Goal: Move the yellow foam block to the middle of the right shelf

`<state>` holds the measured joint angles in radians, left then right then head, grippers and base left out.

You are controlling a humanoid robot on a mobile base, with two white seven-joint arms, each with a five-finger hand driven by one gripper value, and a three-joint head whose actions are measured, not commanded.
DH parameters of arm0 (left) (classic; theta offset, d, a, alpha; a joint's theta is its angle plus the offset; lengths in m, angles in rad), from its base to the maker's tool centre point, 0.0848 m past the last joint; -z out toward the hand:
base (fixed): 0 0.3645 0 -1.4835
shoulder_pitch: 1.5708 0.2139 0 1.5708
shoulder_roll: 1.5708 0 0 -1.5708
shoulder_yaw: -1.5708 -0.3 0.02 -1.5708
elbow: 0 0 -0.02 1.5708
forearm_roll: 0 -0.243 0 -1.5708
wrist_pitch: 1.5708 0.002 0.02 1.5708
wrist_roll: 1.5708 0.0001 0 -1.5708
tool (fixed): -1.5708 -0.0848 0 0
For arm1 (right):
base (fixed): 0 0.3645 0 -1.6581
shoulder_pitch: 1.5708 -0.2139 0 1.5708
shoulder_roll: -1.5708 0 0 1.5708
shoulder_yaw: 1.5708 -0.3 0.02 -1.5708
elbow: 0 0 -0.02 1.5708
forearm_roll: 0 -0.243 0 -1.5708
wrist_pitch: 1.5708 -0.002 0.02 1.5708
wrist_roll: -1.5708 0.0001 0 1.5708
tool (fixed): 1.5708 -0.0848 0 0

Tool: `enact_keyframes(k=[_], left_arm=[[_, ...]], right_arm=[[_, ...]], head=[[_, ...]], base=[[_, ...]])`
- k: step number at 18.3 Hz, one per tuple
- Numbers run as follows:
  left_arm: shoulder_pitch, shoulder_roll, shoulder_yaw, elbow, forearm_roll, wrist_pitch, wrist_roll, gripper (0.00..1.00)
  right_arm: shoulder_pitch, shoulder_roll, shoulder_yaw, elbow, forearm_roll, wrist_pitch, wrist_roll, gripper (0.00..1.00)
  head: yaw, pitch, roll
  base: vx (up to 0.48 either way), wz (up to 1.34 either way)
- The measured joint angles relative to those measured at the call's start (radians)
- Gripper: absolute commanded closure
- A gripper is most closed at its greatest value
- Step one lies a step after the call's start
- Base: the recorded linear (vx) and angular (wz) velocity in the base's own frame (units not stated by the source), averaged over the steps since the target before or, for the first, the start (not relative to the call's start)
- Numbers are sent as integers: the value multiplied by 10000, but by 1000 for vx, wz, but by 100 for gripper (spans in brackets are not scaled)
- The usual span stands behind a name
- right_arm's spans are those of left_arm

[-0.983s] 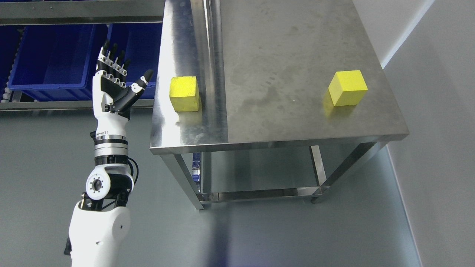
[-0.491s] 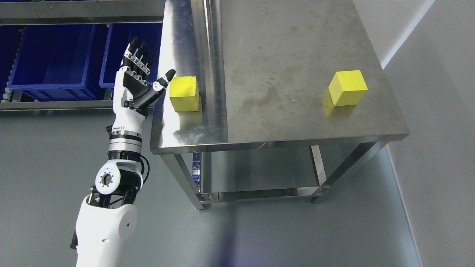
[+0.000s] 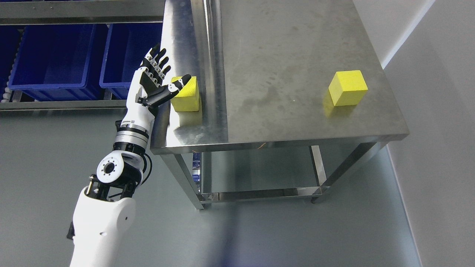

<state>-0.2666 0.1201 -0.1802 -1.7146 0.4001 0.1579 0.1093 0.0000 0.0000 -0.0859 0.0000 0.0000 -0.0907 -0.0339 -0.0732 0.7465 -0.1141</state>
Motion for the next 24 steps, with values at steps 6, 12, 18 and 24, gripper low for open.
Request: enact_keyframes(k=[6,12,18,24], left_arm=[[-501,988,-147,-24,-13,489,-1779,7],[-720,1994,-221,-40,-24,563,-2779,6],[-790,2772,-211,-54,-27,-481,-3372,6],[-732,3775,-214,-58,-28,-996,-4005,6]], right_arm=[[0,0,0,0,0,-30,0,0],[1,0,0,0,0,-38,0,0],[0,0,0,0,0,-43,0,0],[0,0,0,0,0,-46,0,0]], head=[[0,0,0],[0,0,0],[0,0,0],[0,0,0]], base=[[0,0],[0,0],[0,0],[0,0]])
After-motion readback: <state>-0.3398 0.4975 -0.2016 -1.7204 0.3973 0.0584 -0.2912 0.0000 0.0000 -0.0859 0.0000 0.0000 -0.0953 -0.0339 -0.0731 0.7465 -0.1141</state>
